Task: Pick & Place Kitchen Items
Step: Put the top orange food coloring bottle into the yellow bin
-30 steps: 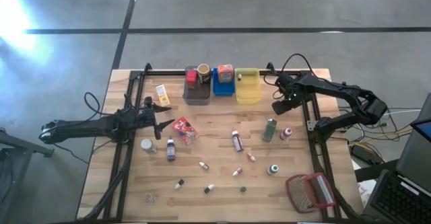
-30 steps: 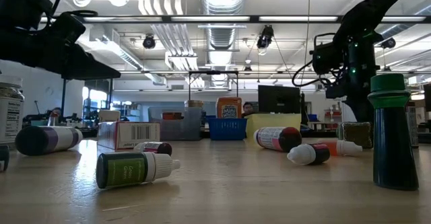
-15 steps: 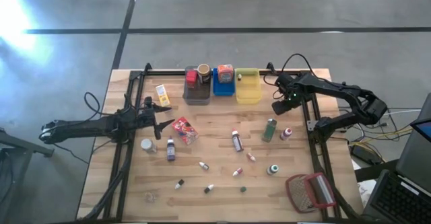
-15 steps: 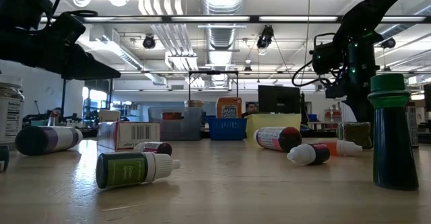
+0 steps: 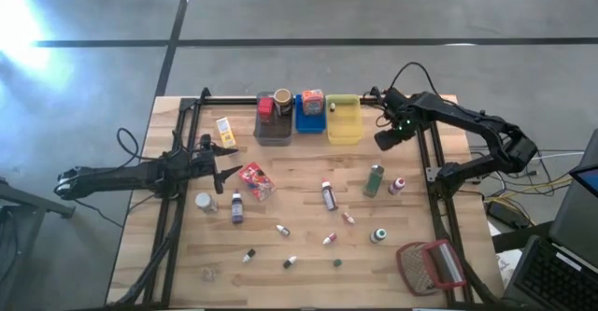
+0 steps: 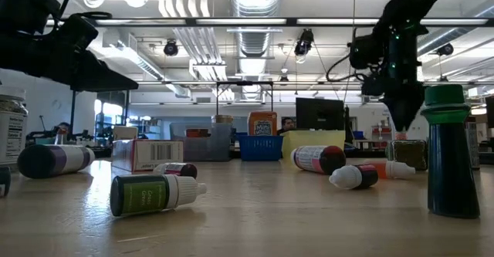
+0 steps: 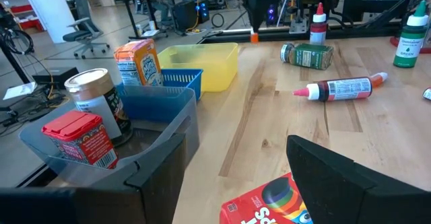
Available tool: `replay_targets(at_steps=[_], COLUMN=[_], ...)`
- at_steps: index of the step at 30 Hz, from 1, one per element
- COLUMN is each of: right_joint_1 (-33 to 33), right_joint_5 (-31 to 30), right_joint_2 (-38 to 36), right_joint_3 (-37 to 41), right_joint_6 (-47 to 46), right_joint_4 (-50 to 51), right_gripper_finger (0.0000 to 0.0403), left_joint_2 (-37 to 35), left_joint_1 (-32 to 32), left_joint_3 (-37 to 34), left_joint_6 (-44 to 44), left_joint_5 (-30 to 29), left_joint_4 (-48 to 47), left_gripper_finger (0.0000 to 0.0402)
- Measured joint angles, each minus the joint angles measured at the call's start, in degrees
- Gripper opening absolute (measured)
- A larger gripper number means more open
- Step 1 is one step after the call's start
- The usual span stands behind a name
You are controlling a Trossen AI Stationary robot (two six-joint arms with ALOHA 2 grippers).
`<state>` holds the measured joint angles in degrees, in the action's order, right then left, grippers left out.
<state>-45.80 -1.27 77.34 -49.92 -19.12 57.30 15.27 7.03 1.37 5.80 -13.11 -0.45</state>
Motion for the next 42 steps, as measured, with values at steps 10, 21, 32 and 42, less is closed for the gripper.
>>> replay_targets(at_steps=[10,21,32,42], right_joint_1=[0.04,0.04,0.04,0.44], right_joint_5=[0.06,0.43,0.4,0.57], right_joint_2=[1.03,15.02,30.53,38.15], right_joint_3=[-16.35,-34.52,-44.15,-48.87], right_joint_6=[2.56,9.27,13.37,13.93], right_joint_4=[2.97,3.63,3.36,3.13], right_gripper_finger=[0.0076,0.0068,0.0058,0.0076], left_joint_2=[0.0,-0.01,0.0,0.0], left_joint_1=[-0.01,-0.02,0.0,0.0], left_joint_3=[0.0,0.0,0.0,0.0], left_joint_6=[0.0,0.0,0.0,0.0], left_joint_5=[-0.02,-0.02,-0.02,-0.02], left_joint_4=[0.01,0.01,0.02,0.02], left_gripper_finger=[0.0261,0.0261,0.0261,0.0261])
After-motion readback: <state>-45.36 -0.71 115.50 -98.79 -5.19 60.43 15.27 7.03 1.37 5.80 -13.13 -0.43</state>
